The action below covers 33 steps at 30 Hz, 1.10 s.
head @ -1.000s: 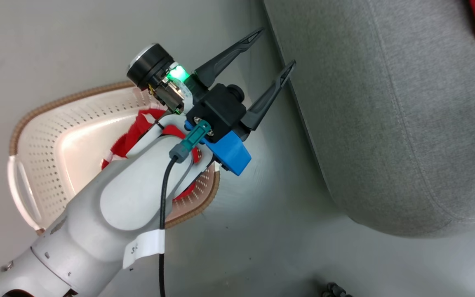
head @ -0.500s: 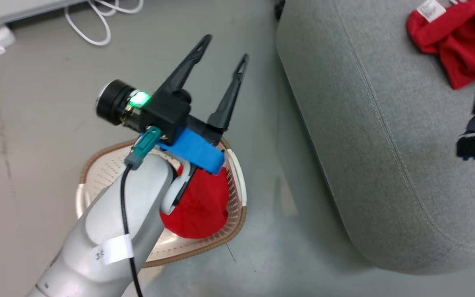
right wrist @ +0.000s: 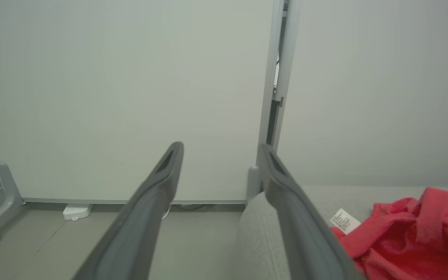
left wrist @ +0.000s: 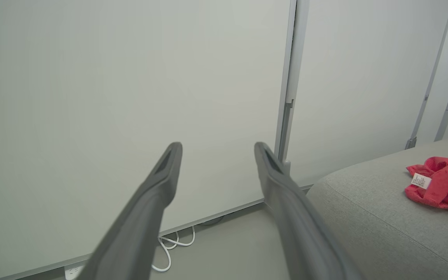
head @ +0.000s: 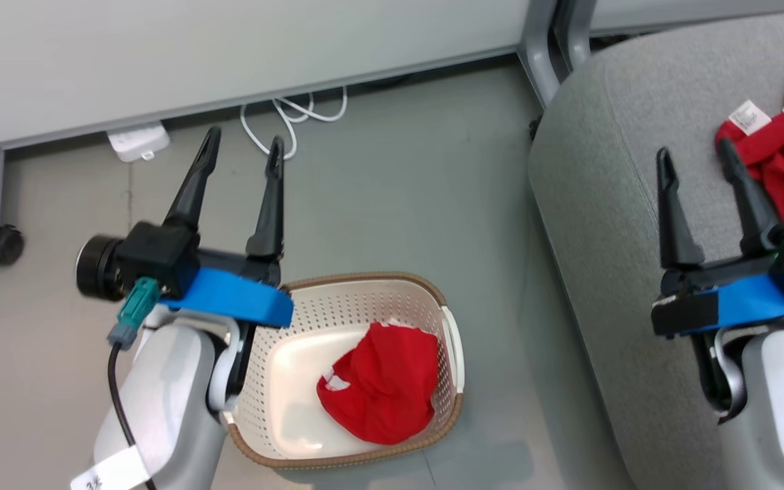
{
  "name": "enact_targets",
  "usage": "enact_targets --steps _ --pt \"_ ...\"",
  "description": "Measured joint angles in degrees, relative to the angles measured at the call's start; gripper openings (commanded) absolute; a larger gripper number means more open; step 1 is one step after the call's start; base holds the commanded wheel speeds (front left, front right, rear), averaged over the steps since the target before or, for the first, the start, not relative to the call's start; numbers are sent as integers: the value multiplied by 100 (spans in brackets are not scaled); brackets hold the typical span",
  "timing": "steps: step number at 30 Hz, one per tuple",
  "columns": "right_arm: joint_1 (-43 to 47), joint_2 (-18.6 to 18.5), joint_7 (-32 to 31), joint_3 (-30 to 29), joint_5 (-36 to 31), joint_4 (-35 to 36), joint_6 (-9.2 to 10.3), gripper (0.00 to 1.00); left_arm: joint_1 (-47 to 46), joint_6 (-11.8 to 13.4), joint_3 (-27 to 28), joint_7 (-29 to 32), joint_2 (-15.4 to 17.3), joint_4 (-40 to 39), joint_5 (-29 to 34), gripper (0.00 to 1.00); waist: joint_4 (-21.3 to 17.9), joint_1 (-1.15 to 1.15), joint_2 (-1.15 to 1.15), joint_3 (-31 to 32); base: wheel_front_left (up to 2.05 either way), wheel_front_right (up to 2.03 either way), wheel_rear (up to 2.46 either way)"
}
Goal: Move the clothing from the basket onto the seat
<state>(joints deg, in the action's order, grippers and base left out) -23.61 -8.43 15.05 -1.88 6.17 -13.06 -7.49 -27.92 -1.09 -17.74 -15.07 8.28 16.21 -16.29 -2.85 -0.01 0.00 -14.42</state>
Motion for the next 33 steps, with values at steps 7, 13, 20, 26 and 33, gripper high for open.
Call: enact_targets --steps 7,13,20,26,33 --pt "478 163 0 166 26 -5 0 100 758 -183 671 0 -207 -92 304 100 241 0 0 453 0 0 0" --pt "923 243 0 88 63 8 0 100 1209 -349 1022 0 -359 -144 483 100 362 0 0 773 0 0 0" --pt "1296 332 0 52 90 14 0 100 1622 -465 1233 0 -472 -133 633 100 391 0 0 980 0 0 0" --pt "1552 411 0 20 86 -2 0 100 1745 -535 1325 0 -508 -100 672 100 425 0 0 1036 0 0 0" --pt "1713 467 0 -1 85 -57 0 100 1853 -558 1360 0 -527 -11 689 100 440 1 1 1052 0 0 0"
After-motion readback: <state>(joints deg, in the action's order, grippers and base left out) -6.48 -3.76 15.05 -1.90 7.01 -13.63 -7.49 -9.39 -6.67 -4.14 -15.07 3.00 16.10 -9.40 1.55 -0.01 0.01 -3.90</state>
